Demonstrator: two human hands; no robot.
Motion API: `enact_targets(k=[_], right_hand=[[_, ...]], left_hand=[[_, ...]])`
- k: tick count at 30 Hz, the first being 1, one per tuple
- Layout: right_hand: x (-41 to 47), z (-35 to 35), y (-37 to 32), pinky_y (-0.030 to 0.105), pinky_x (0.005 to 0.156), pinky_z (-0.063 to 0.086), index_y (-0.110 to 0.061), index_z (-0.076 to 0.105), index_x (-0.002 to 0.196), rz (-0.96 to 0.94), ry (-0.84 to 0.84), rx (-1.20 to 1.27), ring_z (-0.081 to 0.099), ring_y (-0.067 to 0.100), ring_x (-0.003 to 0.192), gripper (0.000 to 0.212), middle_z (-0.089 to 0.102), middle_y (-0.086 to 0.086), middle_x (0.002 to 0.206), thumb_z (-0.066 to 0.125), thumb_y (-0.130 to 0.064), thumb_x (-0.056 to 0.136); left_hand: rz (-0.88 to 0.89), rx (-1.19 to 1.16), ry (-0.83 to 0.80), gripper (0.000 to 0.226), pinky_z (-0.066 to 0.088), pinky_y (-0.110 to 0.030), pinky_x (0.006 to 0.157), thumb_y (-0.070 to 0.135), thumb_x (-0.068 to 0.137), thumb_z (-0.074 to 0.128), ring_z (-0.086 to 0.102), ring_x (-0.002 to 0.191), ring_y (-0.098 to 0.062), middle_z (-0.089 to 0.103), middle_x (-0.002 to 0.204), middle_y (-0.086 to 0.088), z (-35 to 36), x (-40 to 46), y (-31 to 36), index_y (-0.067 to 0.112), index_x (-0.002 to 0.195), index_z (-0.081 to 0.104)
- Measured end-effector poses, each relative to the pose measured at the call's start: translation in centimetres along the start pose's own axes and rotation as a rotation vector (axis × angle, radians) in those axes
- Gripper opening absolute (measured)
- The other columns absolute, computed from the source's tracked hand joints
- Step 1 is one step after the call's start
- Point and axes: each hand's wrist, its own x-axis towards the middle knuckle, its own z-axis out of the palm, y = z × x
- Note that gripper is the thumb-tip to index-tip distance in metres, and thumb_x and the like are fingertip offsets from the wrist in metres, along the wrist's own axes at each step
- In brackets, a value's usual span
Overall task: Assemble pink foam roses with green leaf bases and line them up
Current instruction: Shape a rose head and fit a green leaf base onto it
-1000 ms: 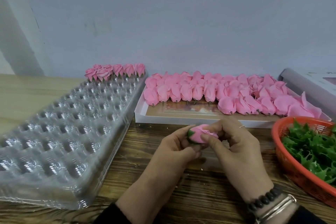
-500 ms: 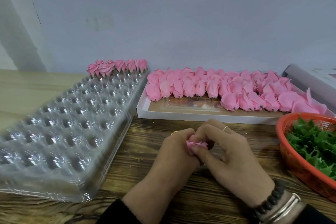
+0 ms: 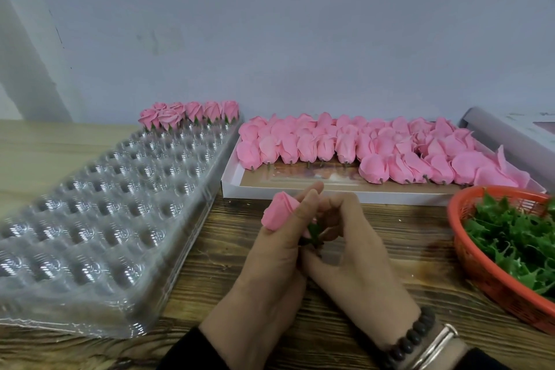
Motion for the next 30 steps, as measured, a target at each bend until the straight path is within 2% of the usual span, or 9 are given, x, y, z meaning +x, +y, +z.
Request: enact_targets(k=[5, 8, 10, 15, 19, 22, 26, 28, 30], right_hand=[[0.1, -0.2, -0.2, 0.011, 0.064, 0.042, -0.025, 0.054, 0.087, 0.022, 0.028, -0.017, 0.055, 0.003, 0.073, 0.031, 0.057, -0.008, 0.077, 0.072, -0.010, 0.067], [0.3, -0.7, -0.4, 0.034, 0.066, 0.048, -0.018, 0.064, 0.088, 0.142, -0.098, 0.188, 0.057, 0.013, 0.066, 0.022, 0.062, 0.007, 0.071, 0.073, -0.013, 0.069], [0.5, -0.9, -0.4, 0.039, 0.063, 0.046, -0.012, 0.064, 0.086, 0.178, -0.164, 0.267, 0.052, 0.015, 0.063, 0.016, 0.058, 0.013, 0.068, 0.073, -0.011, 0.072], [0.5, -0.6, -0.2, 0.022, 0.059, 0.040, -0.017, 0.056, 0.086, 0.149, -0.151, 0.262, 0.050, 0.009, 0.062, 0.027, 0.056, -0.003, 0.070, 0.073, -0.004, 0.068], [0.6, -1.4, -0.1, 0.030, 0.063, 0.041, -0.007, 0.062, 0.073, 0.241, -0.223, 0.435, 0.043, 0.016, 0.059, 0.014, 0.046, 0.002, 0.057, 0.074, -0.014, 0.073], [0.6, -1.6, -0.3, 0.013, 0.056, 0.038, -0.009, 0.064, 0.077, 0.217, -0.257, 0.368, 0.045, 0.004, 0.055, 0.007, 0.048, -0.007, 0.055, 0.071, -0.010, 0.077], [0.7, -1.7, -0.2, 0.015, 0.075, 0.043, -0.021, 0.061, 0.096, 0.077, -0.083, 0.212, 0.056, 0.003, 0.077, 0.029, 0.063, -0.004, 0.084, 0.065, -0.002, 0.075], [0.6, -2.1, -0.4, 0.009, 0.083, 0.039, -0.025, 0.057, 0.107, -0.035, -0.068, 0.153, 0.056, 0.002, 0.089, 0.039, 0.061, -0.002, 0.098, 0.061, -0.009, 0.071], [0.6, -2.4, -0.4, 0.007, 0.087, 0.037, -0.031, 0.056, 0.114, -0.127, -0.102, 0.069, 0.055, 0.002, 0.099, 0.046, 0.059, -0.005, 0.106, 0.062, -0.014, 0.071]], left_hand=[[-0.070, -0.034, -0.043, 0.039, 0.056, -0.029, 0.078, 0.020, 0.064, 0.073, 0.067, 0.089, -0.022, 0.068, 0.095, -0.014, 0.0, -0.1, -0.1, 0.006, 0.100, 0.070], [-0.098, -0.025, -0.102, 0.037, 0.057, -0.031, 0.075, 0.016, 0.061, 0.082, 0.067, 0.084, -0.025, 0.066, 0.093, -0.018, -0.1, 0.1, 0.6, 0.001, 0.093, 0.071], [-0.093, -0.023, -0.108, 0.048, 0.057, -0.031, 0.072, 0.019, 0.051, 0.088, 0.068, 0.085, -0.026, 0.067, 0.094, -0.020, -0.2, 0.1, 0.7, -0.002, 0.092, 0.072], [-0.070, 0.038, -0.105, 0.027, 0.056, -0.035, 0.076, 0.019, 0.060, 0.082, 0.068, 0.079, -0.025, 0.068, 0.084, -0.017, -0.4, 0.3, 0.4, 0.005, 0.081, 0.073], [-0.072, 0.147, -0.132, 0.029, 0.052, -0.035, 0.077, 0.022, 0.063, 0.077, 0.060, 0.090, -0.027, 0.060, 0.094, -0.018, -0.8, 0.5, 0.4, 0.006, 0.087, 0.075], [0.020, 0.248, -0.105, 0.029, 0.055, -0.034, 0.075, 0.022, 0.061, 0.082, 0.061, 0.086, -0.028, 0.063, 0.091, -0.019, -0.9, 0.5, 0.6, 0.004, 0.082, 0.073], [0.369, 0.660, -0.061, 0.006, 0.048, -0.014, 0.052, 0.004, 0.074, 0.072, 0.060, 0.057, -0.004, 0.068, 0.062, 0.001, -1.2, 0.7, 0.9, 0.008, 0.069, 0.072], [0.431, 0.833, -0.073, 0.028, 0.040, -0.008, 0.050, -0.003, 0.076, 0.069, 0.051, 0.050, 0.006, 0.061, 0.052, 0.014, -1.4, 0.8, 0.8, 0.023, 0.065, 0.068], [0.415, 0.906, -0.106, 0.031, 0.043, -0.012, 0.058, -0.005, 0.077, 0.068, 0.056, 0.059, 0.005, 0.065, 0.061, 0.013, -1.5, 0.9, 0.7, 0.026, 0.078, 0.069]])
